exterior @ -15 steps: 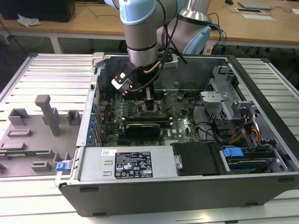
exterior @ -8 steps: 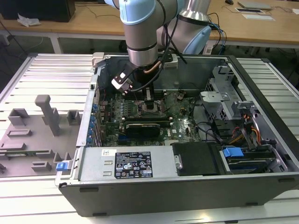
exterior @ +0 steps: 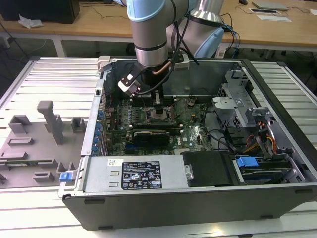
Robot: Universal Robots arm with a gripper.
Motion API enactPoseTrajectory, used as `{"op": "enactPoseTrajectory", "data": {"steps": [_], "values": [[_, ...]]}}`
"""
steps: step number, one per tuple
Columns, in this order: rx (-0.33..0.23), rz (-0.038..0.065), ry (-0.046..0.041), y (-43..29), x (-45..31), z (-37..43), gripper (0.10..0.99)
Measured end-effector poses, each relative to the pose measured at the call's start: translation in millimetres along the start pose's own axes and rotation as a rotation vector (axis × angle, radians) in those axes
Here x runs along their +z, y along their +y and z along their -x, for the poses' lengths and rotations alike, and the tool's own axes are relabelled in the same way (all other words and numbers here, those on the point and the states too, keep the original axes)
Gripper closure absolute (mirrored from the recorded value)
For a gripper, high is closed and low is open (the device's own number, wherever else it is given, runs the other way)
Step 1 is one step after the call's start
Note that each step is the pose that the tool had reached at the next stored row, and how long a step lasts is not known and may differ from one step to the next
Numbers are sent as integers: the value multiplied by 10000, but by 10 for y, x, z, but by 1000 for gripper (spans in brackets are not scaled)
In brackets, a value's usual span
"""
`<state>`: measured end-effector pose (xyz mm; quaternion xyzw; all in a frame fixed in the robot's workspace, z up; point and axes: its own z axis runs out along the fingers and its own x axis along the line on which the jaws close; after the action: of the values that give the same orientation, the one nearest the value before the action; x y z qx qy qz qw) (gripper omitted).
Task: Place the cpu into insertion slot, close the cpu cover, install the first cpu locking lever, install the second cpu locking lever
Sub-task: 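Place the cpu into insertion slot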
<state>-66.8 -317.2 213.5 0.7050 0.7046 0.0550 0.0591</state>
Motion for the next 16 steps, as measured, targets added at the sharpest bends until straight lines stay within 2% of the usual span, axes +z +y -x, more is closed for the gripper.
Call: {"op": "enactPoseTrajectory", "data": {"steps": [4, 5, 6, 8, 10, 11, 16], "values": [[0, -1, -1, 0, -2, 0, 980], [1, -17, 7, 0, -2, 1, 980], [6, -94, 44, 1, -1, 2, 980], [20, -344, 127, 7, 2, 7, 980], [31, -677, 211, 15, 3, 13, 980], [39, -904, 267, 21, 5, 16, 980], [38, -913, 287, 33, 7, 16, 980]]}}
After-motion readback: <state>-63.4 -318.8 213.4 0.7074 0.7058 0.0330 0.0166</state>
